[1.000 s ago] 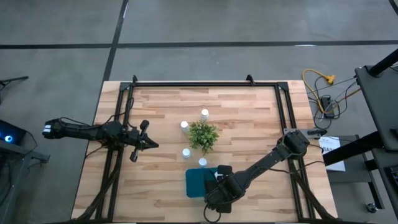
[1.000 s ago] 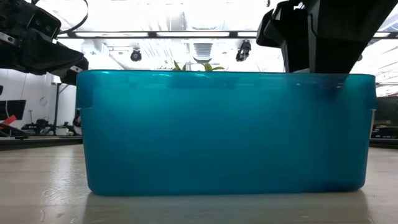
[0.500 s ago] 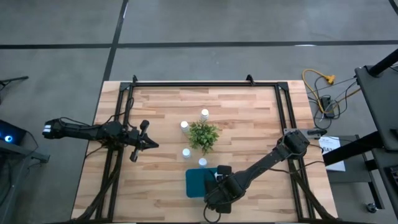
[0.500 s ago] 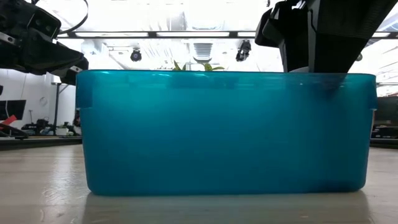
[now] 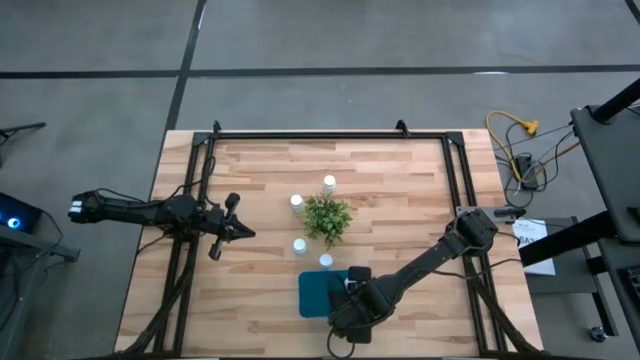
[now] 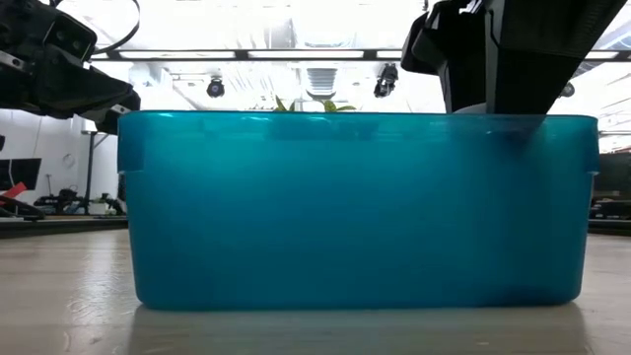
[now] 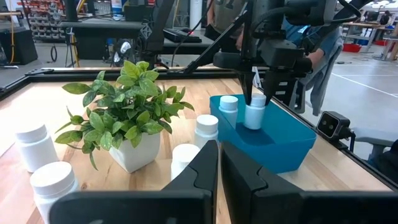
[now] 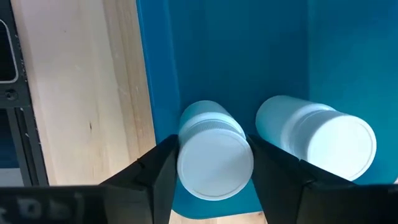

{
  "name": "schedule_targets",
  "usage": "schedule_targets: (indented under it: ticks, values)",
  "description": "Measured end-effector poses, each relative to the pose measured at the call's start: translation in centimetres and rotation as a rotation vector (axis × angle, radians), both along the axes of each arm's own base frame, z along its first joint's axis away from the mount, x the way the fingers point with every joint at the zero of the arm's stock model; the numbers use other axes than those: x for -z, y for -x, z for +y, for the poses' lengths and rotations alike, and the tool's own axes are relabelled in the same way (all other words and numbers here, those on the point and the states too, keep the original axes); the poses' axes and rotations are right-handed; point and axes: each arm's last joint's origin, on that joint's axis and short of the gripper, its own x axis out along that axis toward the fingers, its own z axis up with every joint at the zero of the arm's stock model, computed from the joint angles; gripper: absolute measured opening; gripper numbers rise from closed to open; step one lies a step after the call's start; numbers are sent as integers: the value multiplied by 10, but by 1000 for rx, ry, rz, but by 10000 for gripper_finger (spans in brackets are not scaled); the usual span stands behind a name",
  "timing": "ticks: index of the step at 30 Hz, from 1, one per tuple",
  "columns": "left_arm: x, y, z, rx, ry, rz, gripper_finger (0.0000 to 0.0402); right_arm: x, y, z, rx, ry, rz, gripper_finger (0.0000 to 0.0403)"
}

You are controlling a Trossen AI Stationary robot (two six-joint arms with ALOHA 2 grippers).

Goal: Pick and place pill bottles into a basket
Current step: Put the white medicine bottle into the blue bin

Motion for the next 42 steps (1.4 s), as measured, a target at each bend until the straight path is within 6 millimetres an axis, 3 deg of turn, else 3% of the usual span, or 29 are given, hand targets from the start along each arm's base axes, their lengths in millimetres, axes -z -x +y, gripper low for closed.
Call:
schedule_targets:
  ticks: [15,31,42]
  values:
    - [0,0,0,0,0,0,1,1,0,0,24,-11,2,211]
    - [0,0,0,0,0,0,1,-3,-3,-4,10,-14,-4,210]
    - [0,0,0,0,0,-1,1,-17,-15,-12,-22,-23,-55,210]
